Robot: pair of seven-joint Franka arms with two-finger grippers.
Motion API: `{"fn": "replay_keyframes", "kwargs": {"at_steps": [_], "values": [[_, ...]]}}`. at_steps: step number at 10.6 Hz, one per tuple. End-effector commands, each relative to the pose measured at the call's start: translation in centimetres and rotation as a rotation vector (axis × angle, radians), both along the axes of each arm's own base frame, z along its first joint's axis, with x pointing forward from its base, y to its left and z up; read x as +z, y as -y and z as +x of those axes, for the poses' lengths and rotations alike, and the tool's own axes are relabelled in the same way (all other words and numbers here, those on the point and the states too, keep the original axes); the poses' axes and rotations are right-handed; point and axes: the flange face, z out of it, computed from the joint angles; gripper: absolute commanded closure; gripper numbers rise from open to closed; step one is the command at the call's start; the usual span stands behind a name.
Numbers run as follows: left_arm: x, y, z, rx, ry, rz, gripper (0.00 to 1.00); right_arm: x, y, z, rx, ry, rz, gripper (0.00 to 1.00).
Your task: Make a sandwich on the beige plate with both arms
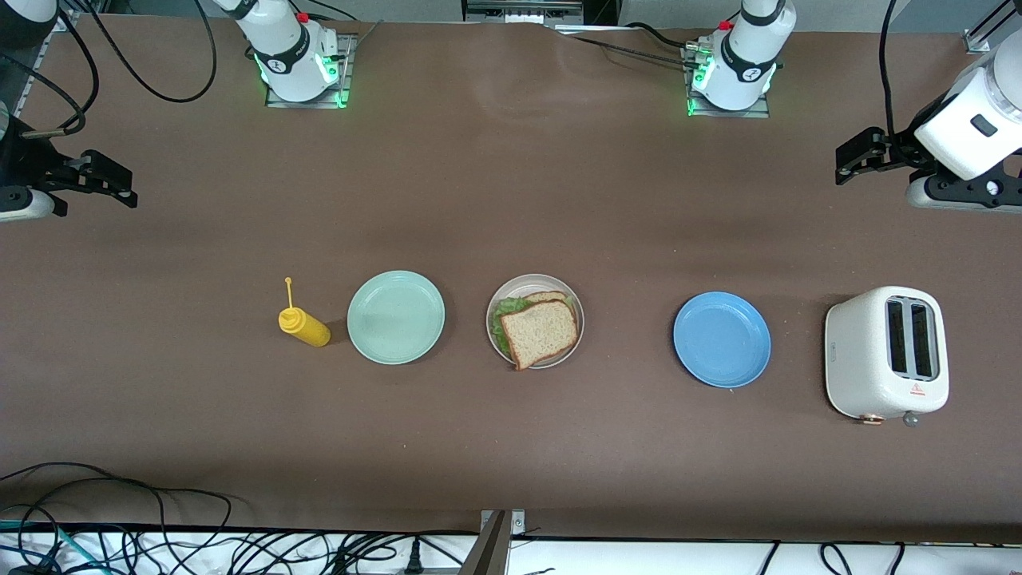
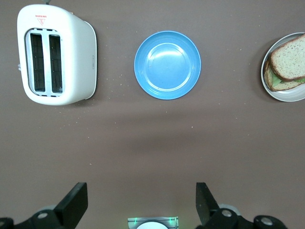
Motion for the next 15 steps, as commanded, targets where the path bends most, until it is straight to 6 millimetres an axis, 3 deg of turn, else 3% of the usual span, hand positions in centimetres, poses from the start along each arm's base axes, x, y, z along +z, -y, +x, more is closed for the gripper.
{"fn": "replay_keyframes", "kwargs": {"at_steps": [1,6,9,15], "values": [[-0.6,-1.8,0.7,-0.003,-0.002,0.03,0.0,0.6,0.2,0.3,-0.006,-0.005,0.0,0.0],[-0.8,-1.3,1.1,0.046,0.004,0.035,0.0,0.6,-0.2,0.3,0.006,-0.005,-0.006,0.0],[0.1,-1.8,1.8,0.076,0.017,0.036,0.0,0.5,-0.2,0.6,0.008,0.004,-0.01,0.0],[-2.5,-1.5,2.2,0.07,-0.05,0.047,0.0,0.5,-0.1,0.7,0.003,0.008,-0.009,0.0]]}}
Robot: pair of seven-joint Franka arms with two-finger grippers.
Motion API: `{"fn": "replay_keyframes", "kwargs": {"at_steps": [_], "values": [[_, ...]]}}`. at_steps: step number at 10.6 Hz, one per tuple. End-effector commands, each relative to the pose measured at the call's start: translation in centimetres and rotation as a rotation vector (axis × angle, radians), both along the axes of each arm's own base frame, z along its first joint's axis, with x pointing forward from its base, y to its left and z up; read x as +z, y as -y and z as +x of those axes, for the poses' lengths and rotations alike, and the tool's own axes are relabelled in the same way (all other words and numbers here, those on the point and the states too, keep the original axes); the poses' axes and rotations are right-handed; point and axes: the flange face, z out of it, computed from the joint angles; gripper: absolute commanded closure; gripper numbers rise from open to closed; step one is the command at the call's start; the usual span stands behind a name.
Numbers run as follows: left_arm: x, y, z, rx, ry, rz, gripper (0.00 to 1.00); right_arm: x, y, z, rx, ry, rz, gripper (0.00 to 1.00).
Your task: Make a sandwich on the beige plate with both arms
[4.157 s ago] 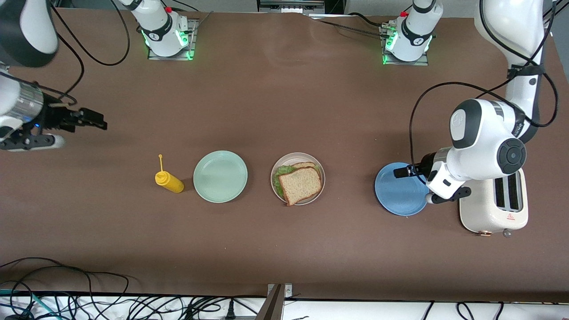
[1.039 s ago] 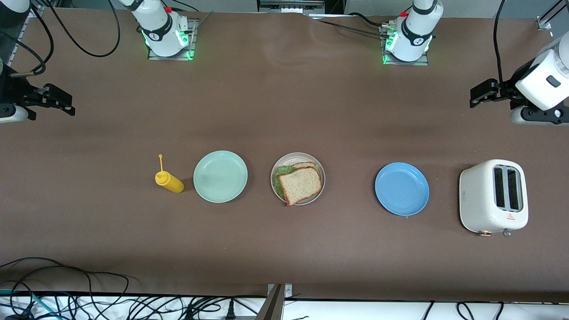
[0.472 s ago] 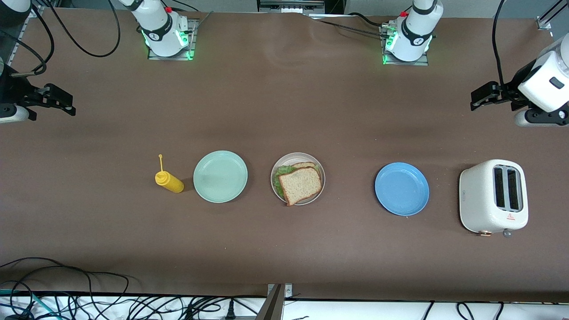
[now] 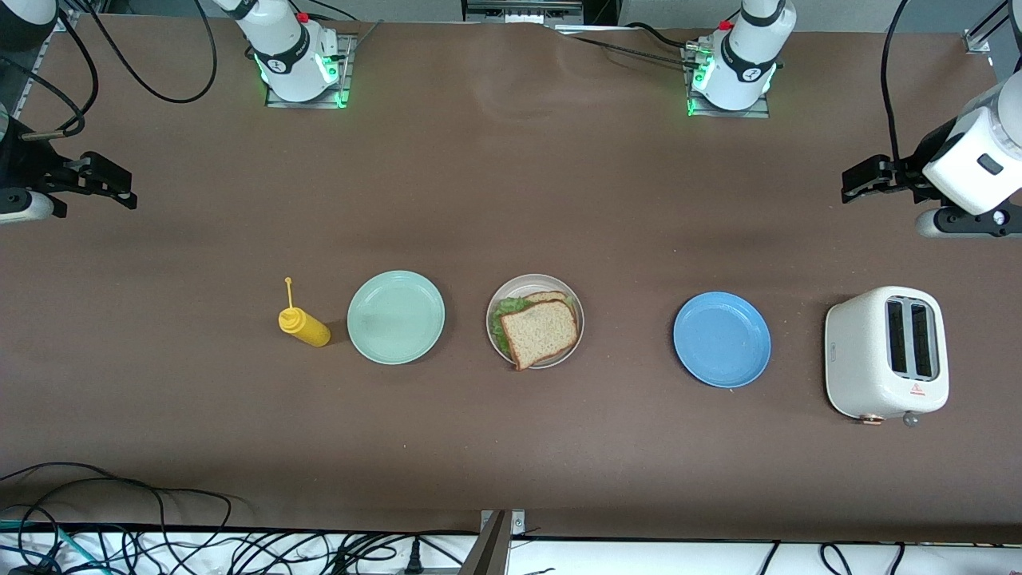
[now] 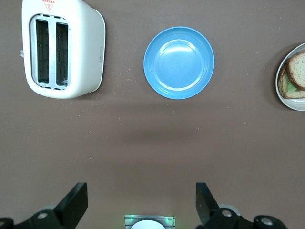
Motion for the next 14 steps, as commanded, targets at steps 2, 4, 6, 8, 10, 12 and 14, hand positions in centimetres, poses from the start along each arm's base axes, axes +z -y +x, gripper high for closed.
{"fn": "replay_keyframes", "kwargs": {"at_steps": [2,4,6,8,10,12,14], "values": [[-1.8,0.1,0.4,-0.002,-0.018,0.034,0.0,0.6,0.0,0.4,0.0,0.004,-0.008,0.0],[-2.3,0.3,0.3,-0.006,-0.017,0.033,0.0,0.7,-0.1,0.4,-0.008,0.009,-0.003,0.0],[-2.2,0.1,0.0,-0.003,-0.006,0.031,0.0,0.7,-0.2,0.4,-0.033,0.01,0.001,0.0],[-3.0,0.1,-0.3,-0.004,0.001,0.028,0.0,0.7,-0.2,0.5,-0.035,0.011,0.001,0.0],[-2.3,0.3,-0.4,-0.006,0.016,0.024,0.0,0.6,-0.3,0.5,-0.033,0.01,0.001,0.0],[-0.9,-0.3,-0.3,0.004,0.046,0.02,0.0,0.6,-0.3,0.5,-0.033,0.01,0.001,0.0],[-0.5,-0.4,-0.2,0.009,0.055,0.011,0.0,0.6,-0.4,0.6,-0.03,0.011,0.0,0.0]]}}
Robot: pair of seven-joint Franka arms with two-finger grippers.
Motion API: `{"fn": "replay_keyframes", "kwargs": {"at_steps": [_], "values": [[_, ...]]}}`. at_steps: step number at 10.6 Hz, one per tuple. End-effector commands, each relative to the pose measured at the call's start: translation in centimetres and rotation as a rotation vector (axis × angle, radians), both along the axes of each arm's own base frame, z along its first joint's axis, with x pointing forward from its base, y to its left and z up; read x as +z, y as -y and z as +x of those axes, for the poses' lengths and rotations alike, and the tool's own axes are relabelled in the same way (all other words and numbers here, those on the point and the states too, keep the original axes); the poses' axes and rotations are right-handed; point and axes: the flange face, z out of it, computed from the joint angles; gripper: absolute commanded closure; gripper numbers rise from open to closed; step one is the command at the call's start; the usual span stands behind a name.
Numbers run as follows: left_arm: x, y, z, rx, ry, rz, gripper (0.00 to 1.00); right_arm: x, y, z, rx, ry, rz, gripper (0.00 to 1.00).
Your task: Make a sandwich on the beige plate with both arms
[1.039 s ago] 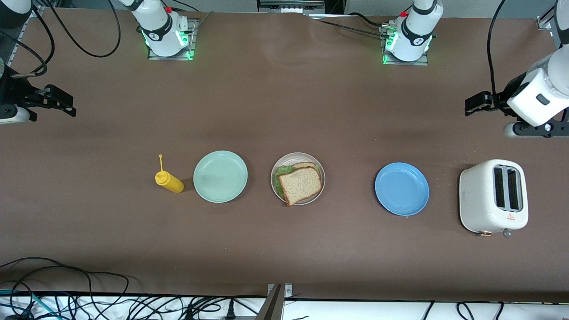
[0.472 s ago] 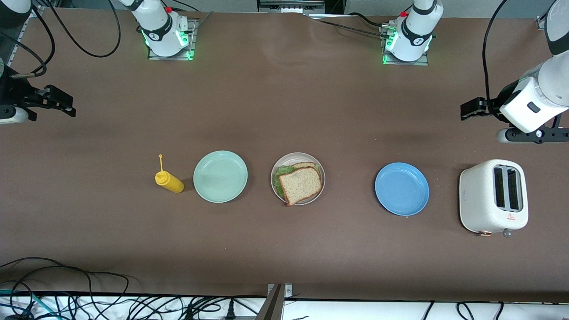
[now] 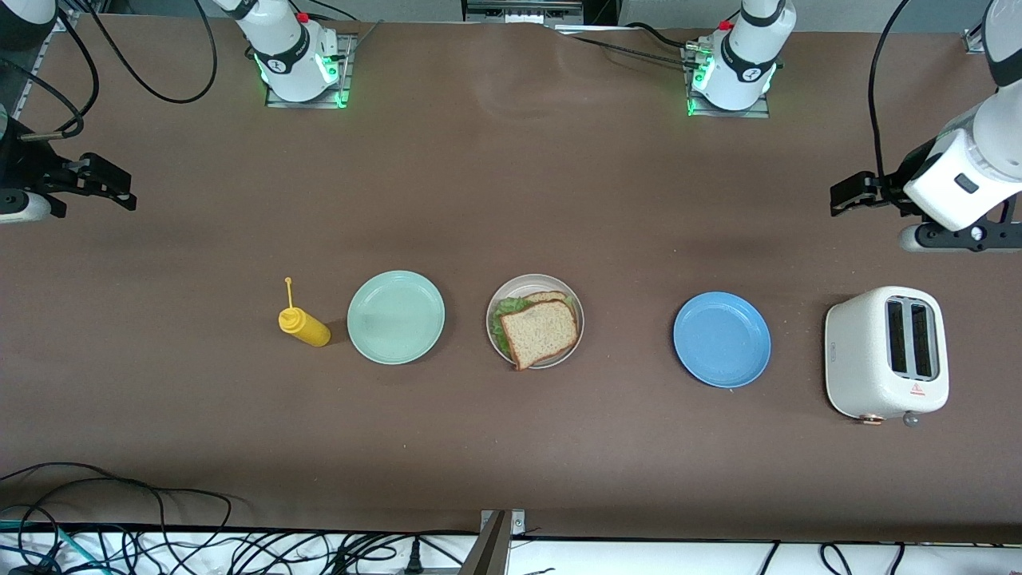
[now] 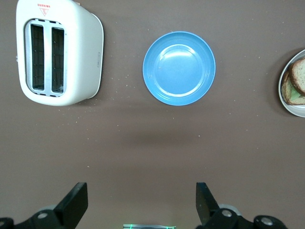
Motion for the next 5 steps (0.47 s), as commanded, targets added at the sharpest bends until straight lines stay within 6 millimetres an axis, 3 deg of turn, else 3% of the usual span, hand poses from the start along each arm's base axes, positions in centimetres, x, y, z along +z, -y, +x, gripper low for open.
{"fn": "replay_keyframes", "kwargs": {"at_steps": [1,3,5], "values": [[0.9,-0.3,-0.3,0.009,0.024,0.013,0.0,0.6,-0.3,0.5,-0.012,0.011,0.001,0.0],[2.8,-0.3,0.0,0.023,0.065,-0.018,0.0,0.6,-0.3,0.5,-0.012,0.011,0.001,0.0],[2.9,-1.3,0.2,0.04,0.067,-0.042,0.0,0.3,-0.3,0.7,-0.012,0.008,-0.001,0.0]]}}
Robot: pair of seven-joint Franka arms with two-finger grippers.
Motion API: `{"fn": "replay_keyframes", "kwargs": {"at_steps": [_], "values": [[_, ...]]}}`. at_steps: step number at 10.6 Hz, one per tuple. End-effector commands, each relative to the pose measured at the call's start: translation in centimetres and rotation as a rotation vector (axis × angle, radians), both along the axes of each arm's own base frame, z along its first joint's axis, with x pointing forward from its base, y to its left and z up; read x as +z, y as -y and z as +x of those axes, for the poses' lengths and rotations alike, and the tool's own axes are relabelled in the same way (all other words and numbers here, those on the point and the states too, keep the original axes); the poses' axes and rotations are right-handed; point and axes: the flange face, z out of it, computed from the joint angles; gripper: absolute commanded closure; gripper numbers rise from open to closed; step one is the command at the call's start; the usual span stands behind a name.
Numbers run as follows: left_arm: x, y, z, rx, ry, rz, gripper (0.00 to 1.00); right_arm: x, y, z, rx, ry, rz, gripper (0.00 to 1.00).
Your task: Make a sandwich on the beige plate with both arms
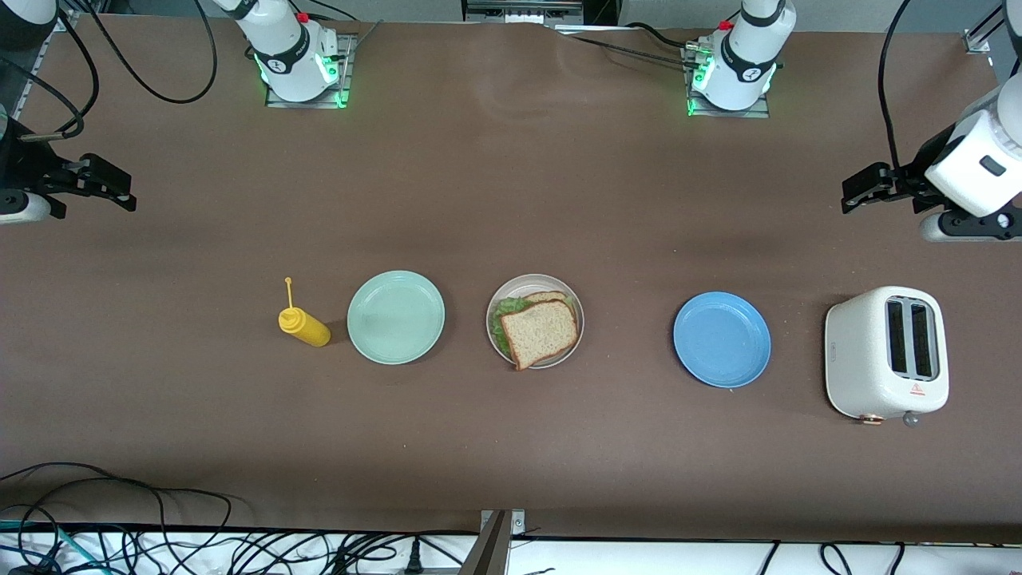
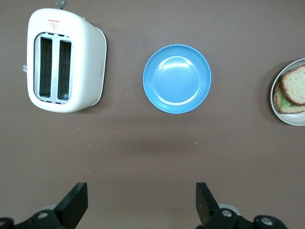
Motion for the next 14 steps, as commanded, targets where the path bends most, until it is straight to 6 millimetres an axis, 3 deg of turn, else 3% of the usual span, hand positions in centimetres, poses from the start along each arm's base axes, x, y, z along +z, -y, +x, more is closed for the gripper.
{"fn": "replay_keyframes", "kwargs": {"at_steps": [1,14], "values": [[0.8,-0.9,0.1,0.025,0.019,-0.028,0.0,0.8,-0.2,1.0,-0.012,0.017,-0.002,0.0],[-0.1,-0.5,0.6,0.03,0.009,-0.038,0.0,0.6,-1.5,1.4,0.0,0.018,0.02,0.0]]}}
